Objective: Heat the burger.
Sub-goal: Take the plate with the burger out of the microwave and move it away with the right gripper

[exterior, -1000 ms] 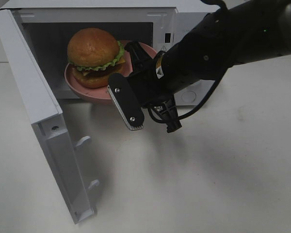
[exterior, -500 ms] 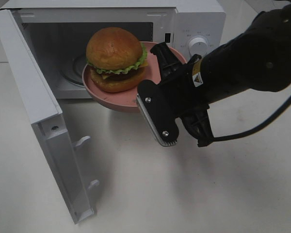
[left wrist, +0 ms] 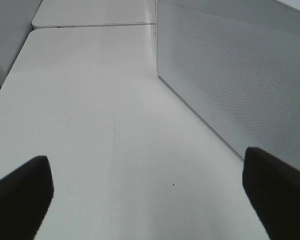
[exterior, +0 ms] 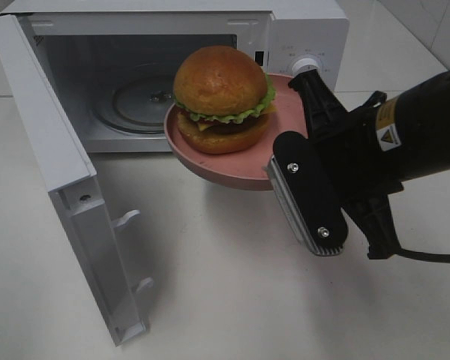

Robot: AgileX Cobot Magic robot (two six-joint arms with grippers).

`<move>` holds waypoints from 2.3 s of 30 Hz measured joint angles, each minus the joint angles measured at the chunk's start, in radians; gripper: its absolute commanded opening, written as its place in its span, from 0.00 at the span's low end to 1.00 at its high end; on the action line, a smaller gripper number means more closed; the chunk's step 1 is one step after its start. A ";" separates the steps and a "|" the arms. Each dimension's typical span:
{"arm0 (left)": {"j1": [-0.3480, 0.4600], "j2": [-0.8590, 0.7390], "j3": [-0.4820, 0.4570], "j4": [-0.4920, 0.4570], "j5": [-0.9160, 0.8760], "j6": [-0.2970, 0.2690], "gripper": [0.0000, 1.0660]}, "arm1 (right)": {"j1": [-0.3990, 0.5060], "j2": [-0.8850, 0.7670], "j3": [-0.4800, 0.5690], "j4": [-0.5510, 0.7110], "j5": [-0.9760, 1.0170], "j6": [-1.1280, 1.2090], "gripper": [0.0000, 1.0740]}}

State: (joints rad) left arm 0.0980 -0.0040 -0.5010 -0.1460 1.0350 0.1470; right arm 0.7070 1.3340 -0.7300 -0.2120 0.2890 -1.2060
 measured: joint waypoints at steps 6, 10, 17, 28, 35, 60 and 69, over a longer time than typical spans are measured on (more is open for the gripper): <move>0.000 0.000 0.000 0.000 0.000 0.000 0.92 | 0.000 -0.117 0.041 0.001 0.056 0.057 0.00; 0.000 0.000 0.000 0.000 0.000 0.000 0.92 | 0.000 -0.168 0.067 0.001 0.086 0.077 0.00; 0.000 0.000 0.000 0.000 0.000 0.000 0.92 | 0.000 -0.300 0.131 0.002 0.167 0.082 0.00; 0.000 0.000 0.000 0.000 0.000 0.000 0.92 | 0.000 -0.502 0.187 -0.036 0.301 0.114 0.00; 0.000 0.000 0.000 0.000 0.000 0.000 0.92 | 0.000 -0.562 0.193 -0.147 0.416 0.279 0.00; 0.000 0.000 0.000 0.000 0.000 0.000 0.92 | 0.000 -0.562 0.270 -0.426 0.558 0.885 0.00; 0.000 0.000 0.000 0.000 0.000 0.000 0.92 | 0.000 -0.565 0.270 -0.499 0.675 1.145 0.00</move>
State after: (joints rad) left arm 0.0980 -0.0040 -0.5010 -0.1460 1.0350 0.1470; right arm 0.7070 0.7690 -0.4600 -0.7110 0.9640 -0.0610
